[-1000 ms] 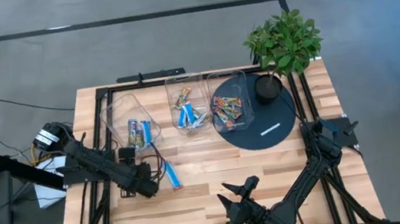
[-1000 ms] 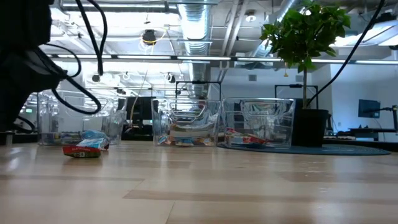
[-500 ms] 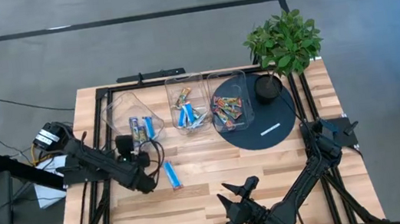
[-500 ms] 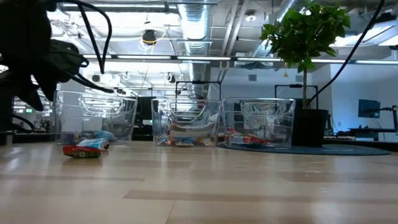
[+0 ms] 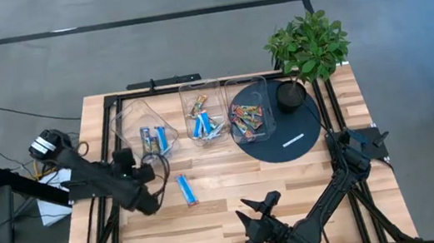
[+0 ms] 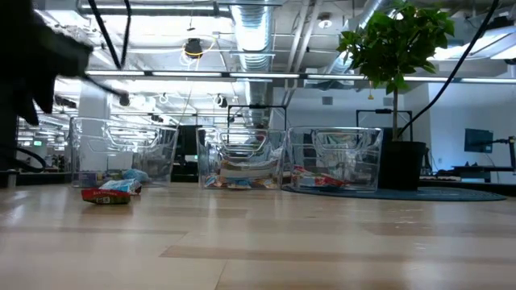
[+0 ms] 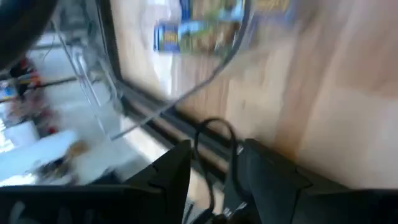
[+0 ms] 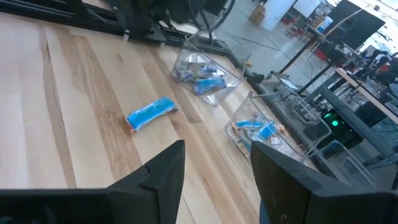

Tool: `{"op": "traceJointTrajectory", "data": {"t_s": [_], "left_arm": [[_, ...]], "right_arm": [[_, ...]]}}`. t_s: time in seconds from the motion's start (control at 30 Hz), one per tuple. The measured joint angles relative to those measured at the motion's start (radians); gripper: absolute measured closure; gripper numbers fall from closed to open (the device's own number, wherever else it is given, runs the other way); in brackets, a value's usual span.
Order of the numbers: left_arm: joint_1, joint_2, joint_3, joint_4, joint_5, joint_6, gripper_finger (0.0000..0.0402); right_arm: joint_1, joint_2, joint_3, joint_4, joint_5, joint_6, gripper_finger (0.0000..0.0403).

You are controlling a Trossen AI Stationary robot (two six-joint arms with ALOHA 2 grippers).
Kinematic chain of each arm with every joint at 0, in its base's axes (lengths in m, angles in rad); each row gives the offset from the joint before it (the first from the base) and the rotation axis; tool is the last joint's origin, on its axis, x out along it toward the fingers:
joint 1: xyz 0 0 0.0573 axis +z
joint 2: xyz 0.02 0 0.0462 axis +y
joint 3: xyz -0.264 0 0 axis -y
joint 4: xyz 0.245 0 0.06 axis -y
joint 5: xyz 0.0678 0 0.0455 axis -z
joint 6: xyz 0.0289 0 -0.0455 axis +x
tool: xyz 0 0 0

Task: Pick and place Granola Bars by type
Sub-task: Adjust the left transparent bin on the table

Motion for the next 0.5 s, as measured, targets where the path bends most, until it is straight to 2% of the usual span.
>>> {"op": "traceJointTrajectory", "data": {"t_s": [0.13, 0.3, 0.5], "left_arm": [[-0.079, -0.089, 0.068, 0.001, -0.076, -0.059, 0.0256], [-0.134, -0.192, 0.137, 0.004, -0.291, -0.09, 0.0256], [-0.056, -0.302, 0.093, 0.095, -0.478, -0.01, 0.0256]], "right_arm": [[-0.011, 0.0, 0.0, 0.004, -0.003, 0.0, 0.0226], [-0.03, 0.0, 0.0, 0.013, -0.015, 0.0, 0.0226], [-0.052, 0.0, 0.0, 0.019, -0.066, -0.001, 0.0226]]}}
